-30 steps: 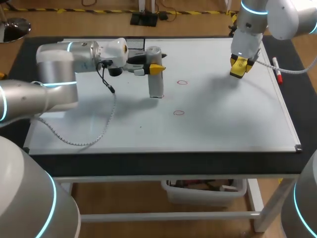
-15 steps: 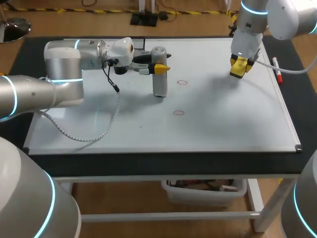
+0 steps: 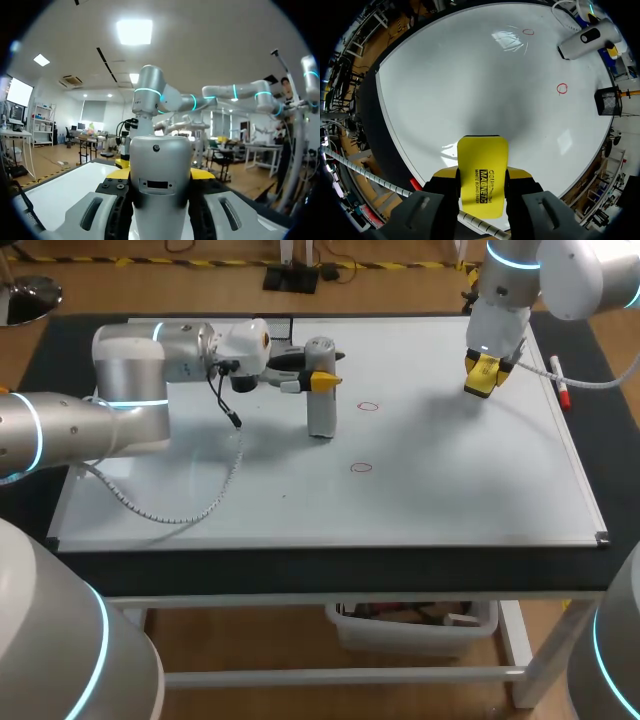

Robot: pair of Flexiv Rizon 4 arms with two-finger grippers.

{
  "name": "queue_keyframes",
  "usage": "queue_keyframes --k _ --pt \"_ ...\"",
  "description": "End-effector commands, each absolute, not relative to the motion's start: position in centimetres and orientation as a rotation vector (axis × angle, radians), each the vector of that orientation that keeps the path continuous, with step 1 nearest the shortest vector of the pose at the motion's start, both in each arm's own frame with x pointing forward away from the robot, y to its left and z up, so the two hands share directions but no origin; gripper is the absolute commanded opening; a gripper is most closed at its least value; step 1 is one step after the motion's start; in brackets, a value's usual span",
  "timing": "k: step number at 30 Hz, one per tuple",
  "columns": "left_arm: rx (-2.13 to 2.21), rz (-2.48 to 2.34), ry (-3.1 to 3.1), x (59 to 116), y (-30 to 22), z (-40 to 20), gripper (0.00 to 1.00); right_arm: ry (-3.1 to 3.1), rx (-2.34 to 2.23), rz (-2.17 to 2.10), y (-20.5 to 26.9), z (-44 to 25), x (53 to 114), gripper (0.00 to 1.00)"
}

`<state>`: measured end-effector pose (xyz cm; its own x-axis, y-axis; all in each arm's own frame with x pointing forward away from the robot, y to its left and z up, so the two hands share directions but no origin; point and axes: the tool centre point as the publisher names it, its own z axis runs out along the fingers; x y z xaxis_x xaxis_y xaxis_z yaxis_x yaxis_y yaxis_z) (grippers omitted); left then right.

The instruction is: Pick up the inspection probe, press it on each red-marked spot on the whiteboard one by one, put down the probe, pick up the eraser, and wipe off all the red marks.

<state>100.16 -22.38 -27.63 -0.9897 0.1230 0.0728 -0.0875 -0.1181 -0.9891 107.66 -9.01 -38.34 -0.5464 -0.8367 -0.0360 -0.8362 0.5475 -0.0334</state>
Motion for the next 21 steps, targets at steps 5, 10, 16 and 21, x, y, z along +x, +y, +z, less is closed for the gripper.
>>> queue_keyframes --k 5,10,16,21 --pt "-0.049 2.251 -1.977 100.49 -22.28 -27.93 0.00 2.722 -1.476 -0.024 -9.07 -38.21 107.70 0.00" --pt "-0.042 2.250 -1.982 100.42 -22.10 -28.03 0.00 2.722 -1.476 -0.024 -9.07 -38.21 107.70 0.00" --pt "-0.030 2.246 -1.991 100.40 -21.94 -28.22 0.00 2.722 -1.476 -0.024 -9.07 -38.21 107.70 0.00" --pt "-0.030 2.243 -1.994 100.30 -21.97 -28.19 0.00 2.722 -1.476 -0.024 -9.07 -38.21 107.70 0.00"
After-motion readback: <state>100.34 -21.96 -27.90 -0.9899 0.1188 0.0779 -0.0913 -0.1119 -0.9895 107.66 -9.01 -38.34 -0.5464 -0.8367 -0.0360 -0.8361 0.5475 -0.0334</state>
